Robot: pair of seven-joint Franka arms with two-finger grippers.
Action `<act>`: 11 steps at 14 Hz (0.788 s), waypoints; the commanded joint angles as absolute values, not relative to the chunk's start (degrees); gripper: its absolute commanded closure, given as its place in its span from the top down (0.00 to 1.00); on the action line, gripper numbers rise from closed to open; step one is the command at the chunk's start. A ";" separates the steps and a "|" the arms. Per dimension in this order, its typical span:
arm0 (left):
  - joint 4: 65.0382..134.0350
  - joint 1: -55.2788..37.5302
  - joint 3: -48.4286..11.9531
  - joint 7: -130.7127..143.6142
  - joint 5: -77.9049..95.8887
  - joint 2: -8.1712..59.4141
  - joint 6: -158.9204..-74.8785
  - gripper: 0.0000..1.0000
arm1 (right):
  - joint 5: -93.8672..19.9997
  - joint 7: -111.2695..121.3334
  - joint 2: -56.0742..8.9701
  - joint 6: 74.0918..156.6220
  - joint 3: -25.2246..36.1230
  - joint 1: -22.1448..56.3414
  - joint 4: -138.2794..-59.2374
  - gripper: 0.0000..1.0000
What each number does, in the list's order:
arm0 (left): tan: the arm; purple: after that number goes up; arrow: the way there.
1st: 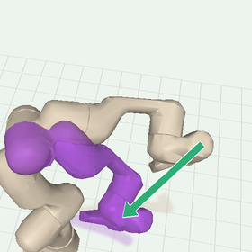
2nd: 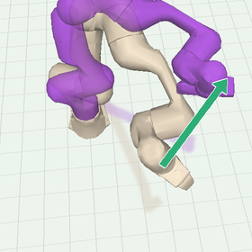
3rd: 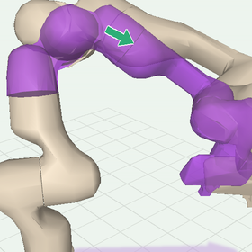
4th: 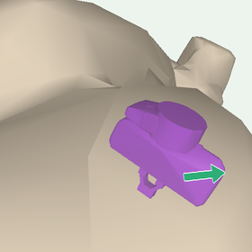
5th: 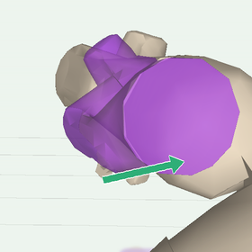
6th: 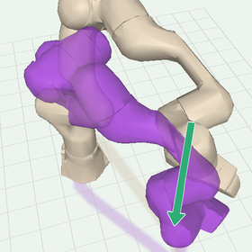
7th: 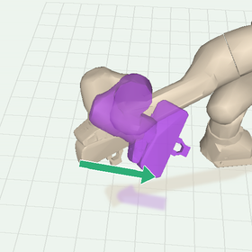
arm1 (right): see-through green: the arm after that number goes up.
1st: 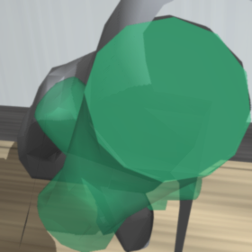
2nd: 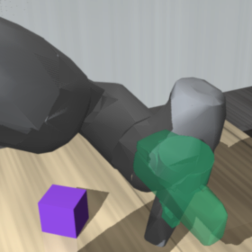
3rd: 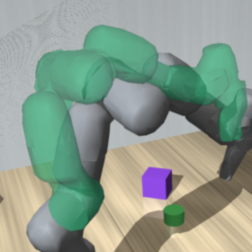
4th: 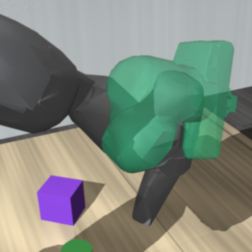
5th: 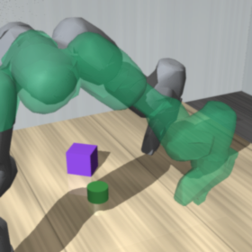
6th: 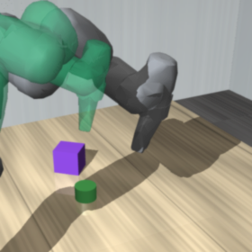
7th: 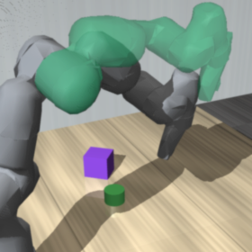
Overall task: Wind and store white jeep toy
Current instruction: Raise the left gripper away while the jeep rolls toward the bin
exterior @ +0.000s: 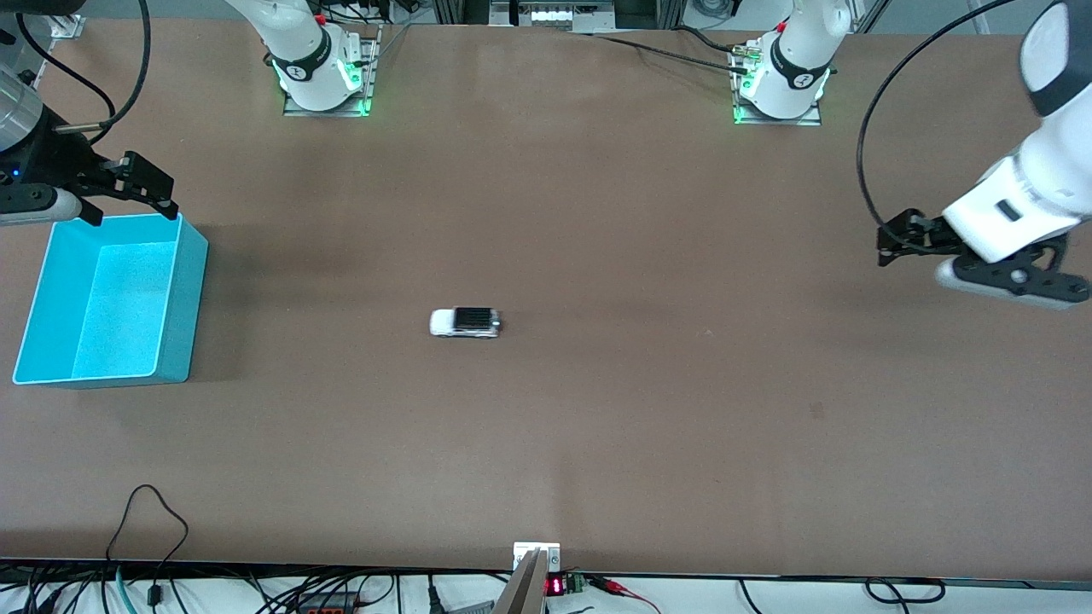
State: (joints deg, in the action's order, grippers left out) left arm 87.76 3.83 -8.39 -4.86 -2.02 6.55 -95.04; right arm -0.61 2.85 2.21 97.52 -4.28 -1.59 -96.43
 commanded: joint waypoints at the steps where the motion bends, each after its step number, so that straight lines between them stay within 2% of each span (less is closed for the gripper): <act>1: 90.44 2.37 -5.89 -2.64 -0.70 2.73 -93.44 1.00 | -0.79 2.20 2.20 96.50 -4.31 -1.41 -95.45 1.00; 6: 90.09 0.35 -4.22 2.64 -0.97 0.79 -87.55 1.00 | -0.35 2.20 2.20 96.50 -4.31 -0.79 -95.45 1.00; 11: 89.56 0.61 -4.48 2.46 -0.97 1.32 -87.45 1.00 | -0.35 2.11 2.11 96.68 -4.31 -0.70 -95.10 1.00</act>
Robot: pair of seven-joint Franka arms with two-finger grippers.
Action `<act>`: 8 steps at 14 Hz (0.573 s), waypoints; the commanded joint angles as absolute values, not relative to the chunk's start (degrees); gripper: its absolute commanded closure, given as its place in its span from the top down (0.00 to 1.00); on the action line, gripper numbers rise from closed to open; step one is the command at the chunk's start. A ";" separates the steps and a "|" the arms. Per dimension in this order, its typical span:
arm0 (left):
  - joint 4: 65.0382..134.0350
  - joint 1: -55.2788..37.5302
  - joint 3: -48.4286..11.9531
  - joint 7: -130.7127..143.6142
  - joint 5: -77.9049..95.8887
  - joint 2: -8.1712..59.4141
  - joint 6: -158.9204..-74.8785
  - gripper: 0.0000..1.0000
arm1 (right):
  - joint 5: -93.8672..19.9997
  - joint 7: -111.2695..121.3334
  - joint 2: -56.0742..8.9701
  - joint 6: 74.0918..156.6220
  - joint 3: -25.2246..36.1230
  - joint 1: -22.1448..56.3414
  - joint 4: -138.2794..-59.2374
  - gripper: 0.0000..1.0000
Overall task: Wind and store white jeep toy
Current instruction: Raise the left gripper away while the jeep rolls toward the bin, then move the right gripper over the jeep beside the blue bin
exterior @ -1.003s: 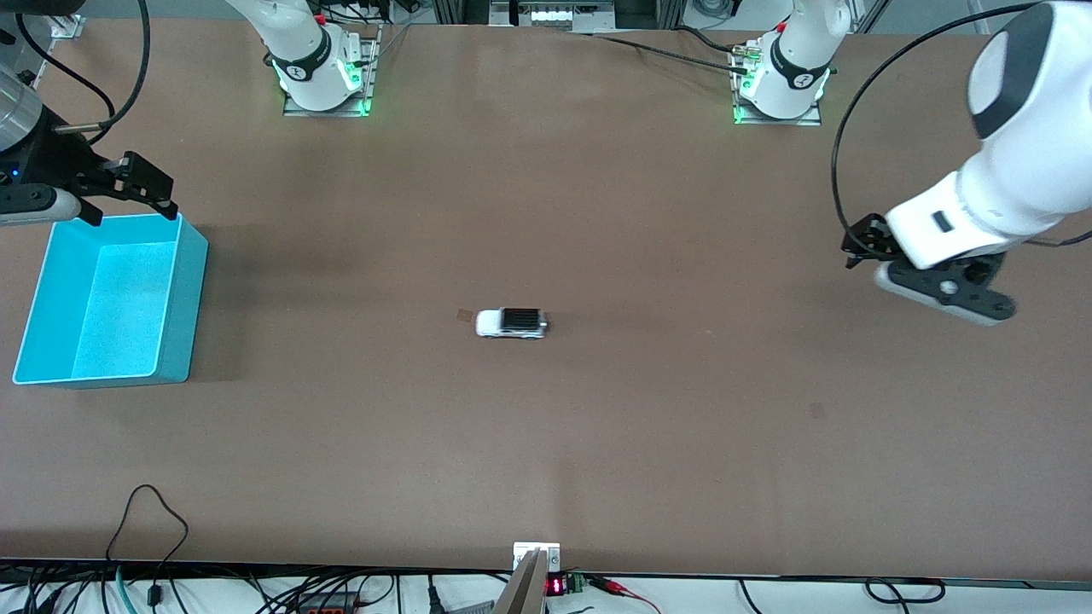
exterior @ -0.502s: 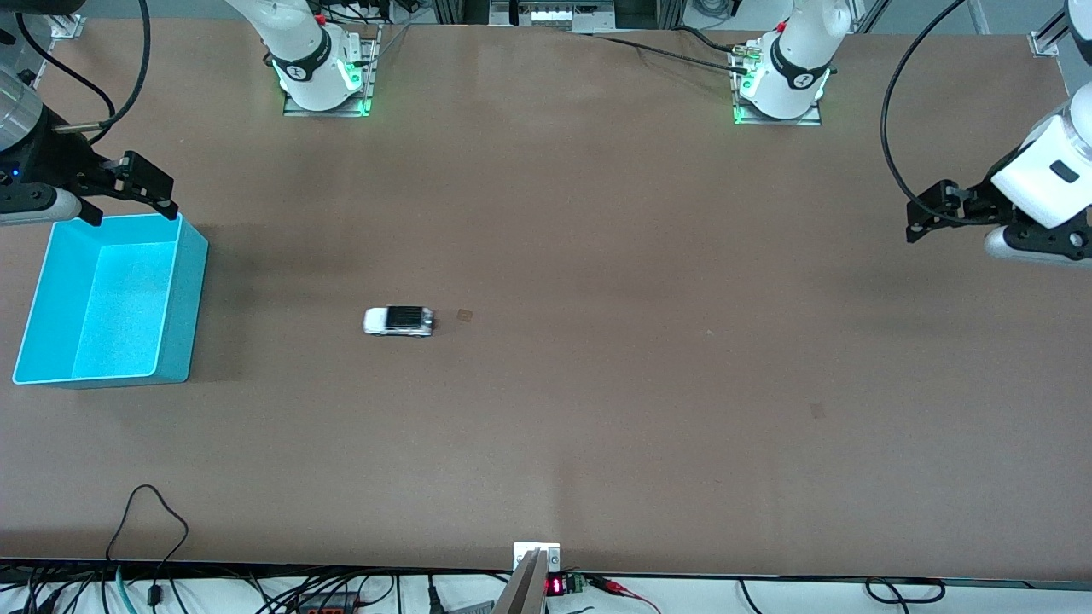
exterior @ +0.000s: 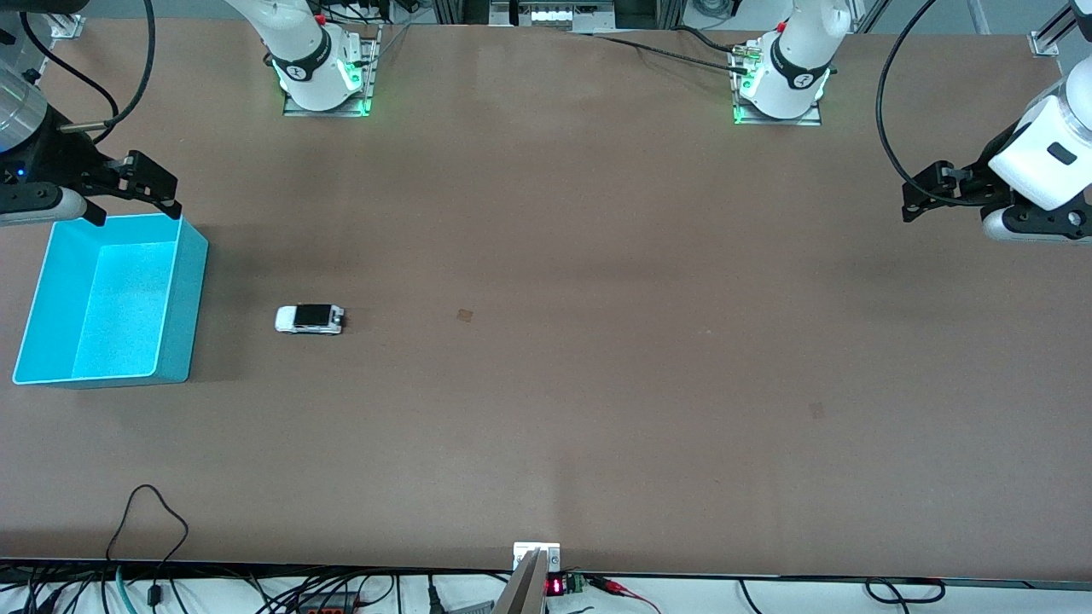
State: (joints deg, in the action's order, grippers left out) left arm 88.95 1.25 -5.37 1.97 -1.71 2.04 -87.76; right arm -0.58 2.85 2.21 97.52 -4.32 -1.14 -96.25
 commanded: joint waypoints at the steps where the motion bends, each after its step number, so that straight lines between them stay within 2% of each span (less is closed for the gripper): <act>1: 89.47 0.62 -4.48 2.46 -1.05 1.32 -87.45 1.00 | -0.18 2.11 0.98 96.77 -4.31 -0.62 -95.36 1.00; 3: 89.39 0.70 -4.48 2.55 -0.79 1.32 -87.45 1.00 | 4.89 2.11 -2.89 96.42 -4.31 1.92 -94.23 1.00; 8: 89.39 0.88 -4.31 2.46 -0.61 2.63 -87.10 1.00 | 5.98 2.28 -3.25 96.24 -4.31 3.25 -94.66 1.00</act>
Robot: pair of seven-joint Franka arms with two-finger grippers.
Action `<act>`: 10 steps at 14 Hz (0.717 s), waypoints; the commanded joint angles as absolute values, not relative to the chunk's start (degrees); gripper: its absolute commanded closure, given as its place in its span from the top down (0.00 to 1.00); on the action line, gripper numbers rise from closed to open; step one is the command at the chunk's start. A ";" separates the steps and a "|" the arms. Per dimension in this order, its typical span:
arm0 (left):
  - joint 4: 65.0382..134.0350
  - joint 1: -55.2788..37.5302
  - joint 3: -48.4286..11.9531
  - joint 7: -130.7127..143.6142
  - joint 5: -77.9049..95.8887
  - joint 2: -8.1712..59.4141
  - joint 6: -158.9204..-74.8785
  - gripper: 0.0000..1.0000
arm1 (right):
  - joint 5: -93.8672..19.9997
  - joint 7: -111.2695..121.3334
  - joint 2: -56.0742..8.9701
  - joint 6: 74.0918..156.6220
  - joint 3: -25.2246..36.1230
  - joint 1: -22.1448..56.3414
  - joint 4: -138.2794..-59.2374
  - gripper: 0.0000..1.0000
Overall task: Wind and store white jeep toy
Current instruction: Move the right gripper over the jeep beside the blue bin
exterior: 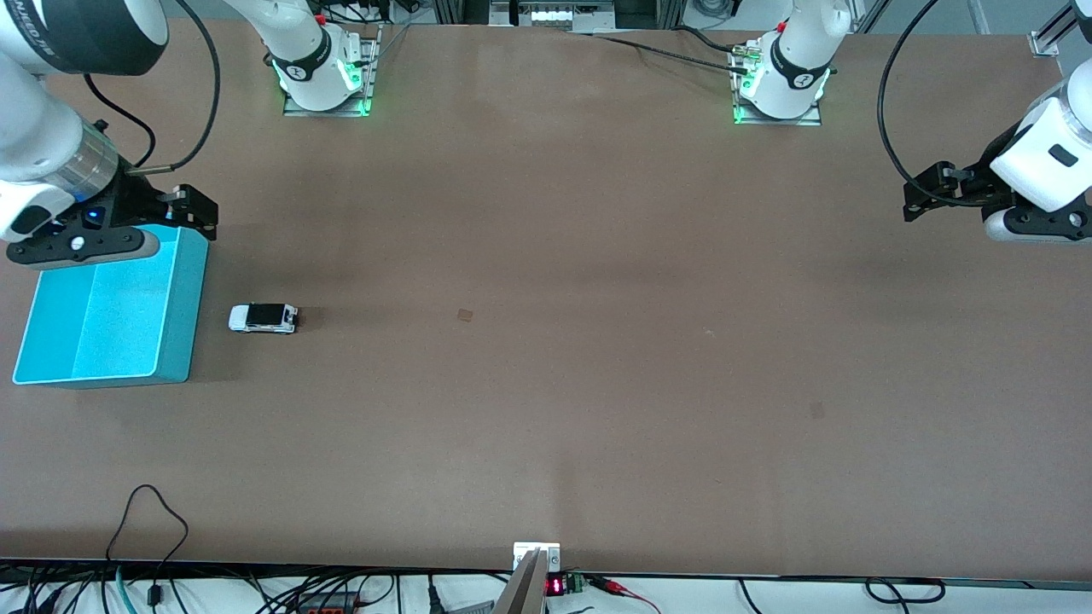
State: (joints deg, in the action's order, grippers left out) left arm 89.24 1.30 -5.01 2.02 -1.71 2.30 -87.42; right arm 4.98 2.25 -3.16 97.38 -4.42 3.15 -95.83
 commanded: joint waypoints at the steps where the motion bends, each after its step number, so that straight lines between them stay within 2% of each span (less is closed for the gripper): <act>1: 89.38 0.79 -4.39 2.81 -0.62 2.90 -87.01 1.00 | 6.15 2.29 -3.60 95.46 -4.31 3.25 -94.66 1.00; 10: 87.89 0.00 -4.92 2.46 0.62 4.83 -87.45 1.00 | 6.24 4.30 -7.38 94.31 -4.22 3.25 -95.01 1.00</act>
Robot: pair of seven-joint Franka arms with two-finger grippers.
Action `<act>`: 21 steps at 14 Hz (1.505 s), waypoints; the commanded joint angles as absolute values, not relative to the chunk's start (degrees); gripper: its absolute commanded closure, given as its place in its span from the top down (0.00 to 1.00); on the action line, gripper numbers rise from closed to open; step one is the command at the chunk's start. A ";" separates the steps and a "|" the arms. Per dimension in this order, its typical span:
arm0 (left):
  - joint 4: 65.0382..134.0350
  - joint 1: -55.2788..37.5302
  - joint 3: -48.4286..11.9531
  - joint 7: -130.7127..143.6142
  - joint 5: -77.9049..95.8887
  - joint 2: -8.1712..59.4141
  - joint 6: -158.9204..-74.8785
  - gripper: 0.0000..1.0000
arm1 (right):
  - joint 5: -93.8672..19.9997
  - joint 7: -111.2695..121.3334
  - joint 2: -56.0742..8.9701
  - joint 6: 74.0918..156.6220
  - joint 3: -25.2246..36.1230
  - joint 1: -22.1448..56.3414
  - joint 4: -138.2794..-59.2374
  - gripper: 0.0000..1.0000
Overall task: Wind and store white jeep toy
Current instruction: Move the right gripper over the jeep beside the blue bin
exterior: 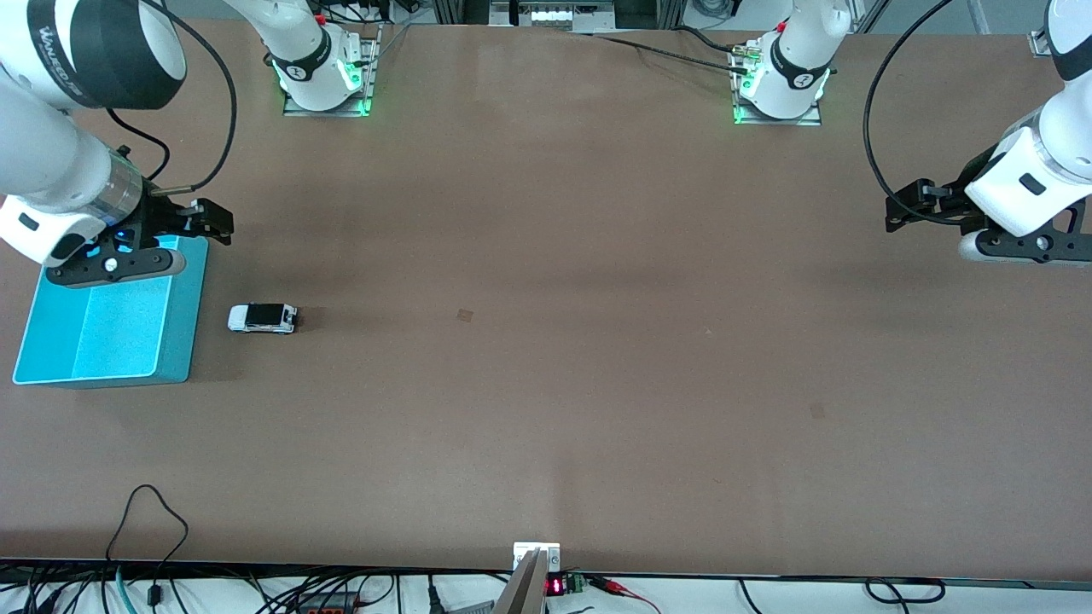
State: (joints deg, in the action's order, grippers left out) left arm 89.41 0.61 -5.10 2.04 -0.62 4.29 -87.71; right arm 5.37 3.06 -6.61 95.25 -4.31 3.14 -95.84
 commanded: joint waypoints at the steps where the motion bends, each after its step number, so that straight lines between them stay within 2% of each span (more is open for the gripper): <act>1: 87.89 0.00 -5.01 2.46 0.70 4.83 -87.36 1.00 | 6.24 4.39 -7.64 94.39 -4.22 3.34 -95.18 1.00; 5: 87.80 0.00 -5.27 2.37 0.70 4.83 -87.10 1.00 | 6.06 15.26 -10.72 95.97 -4.31 3.43 -95.36 1.00; 9: 87.80 0.00 -5.27 2.37 0.70 4.83 -87.01 1.00 | 6.15 31.42 -12.47 101.33 -4.22 3.43 -98.87 1.00; 14: 88.15 0.70 -5.19 2.37 0.79 4.83 -86.84 1.00 | 6.33 50.15 -12.66 113.27 -4.13 2.99 -107.74 1.00; 21: 87.98 0.26 -5.27 2.37 0.79 4.75 -85.96 1.00 | 6.33 75.49 -16.52 128.74 -3.96 -1.58 -114.16 1.00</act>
